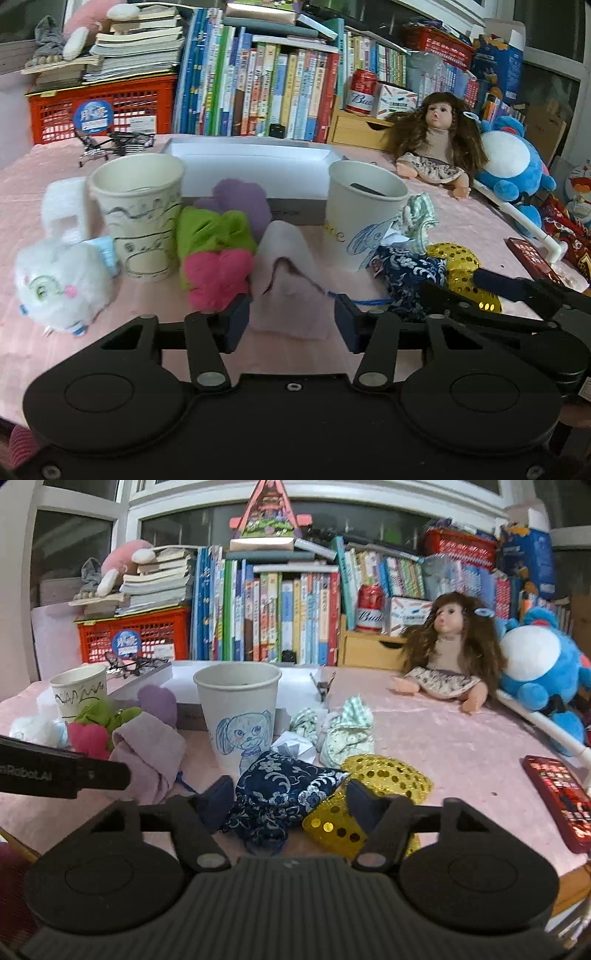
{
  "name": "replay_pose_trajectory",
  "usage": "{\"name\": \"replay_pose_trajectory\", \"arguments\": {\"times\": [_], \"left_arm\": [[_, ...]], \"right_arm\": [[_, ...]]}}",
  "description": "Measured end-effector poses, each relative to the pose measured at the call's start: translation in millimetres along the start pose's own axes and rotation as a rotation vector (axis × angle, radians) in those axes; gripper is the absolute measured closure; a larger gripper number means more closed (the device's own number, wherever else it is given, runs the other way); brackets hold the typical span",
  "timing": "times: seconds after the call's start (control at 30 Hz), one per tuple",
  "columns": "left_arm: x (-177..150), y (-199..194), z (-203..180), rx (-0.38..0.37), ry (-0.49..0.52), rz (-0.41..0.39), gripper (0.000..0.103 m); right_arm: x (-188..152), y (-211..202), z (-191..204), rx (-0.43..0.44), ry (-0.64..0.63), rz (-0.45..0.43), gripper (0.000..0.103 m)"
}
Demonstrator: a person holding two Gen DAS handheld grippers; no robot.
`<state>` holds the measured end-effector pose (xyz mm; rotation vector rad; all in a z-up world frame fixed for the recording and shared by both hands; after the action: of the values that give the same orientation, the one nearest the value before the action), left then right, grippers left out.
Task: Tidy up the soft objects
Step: 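Grasp the mauve cloth with the left tool while the right tool grasps the blue floral pouch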
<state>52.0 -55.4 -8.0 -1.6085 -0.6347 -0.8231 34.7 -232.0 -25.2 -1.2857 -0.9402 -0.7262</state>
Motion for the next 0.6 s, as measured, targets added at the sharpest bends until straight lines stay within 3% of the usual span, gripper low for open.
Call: {"name": "replay_pose_trajectory", "arguments": {"times": [0.1, 0.3, 0.6], "left_arm": [[3, 9, -5, 0.017, 0.019, -0.009, 0.056], [5, 28, -9, 0.039, 0.026, 0.001, 0.055], [7, 49, -11, 0.049, 0.015, 0.026, 0.055]], "right_arm": [[0, 8, 2, 0.007, -0.059, 0.022, 0.035], [-1, 22, 8, 0.036, -0.158, 0.061, 0.033], [4, 36, 4, 0.105, -0.215, 0.119, 0.021]]}}
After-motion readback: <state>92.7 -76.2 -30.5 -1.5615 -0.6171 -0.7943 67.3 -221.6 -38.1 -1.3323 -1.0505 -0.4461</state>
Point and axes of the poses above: each gripper's, at about its wrist camera, not at the fingertips, and y roughly the way its jaws point, z to its left, x to its top, the point moved 7 cm from there along y, roughly the way its jaws point, and after that the axes turned 6 degrees about x, right-handed, at the moved point
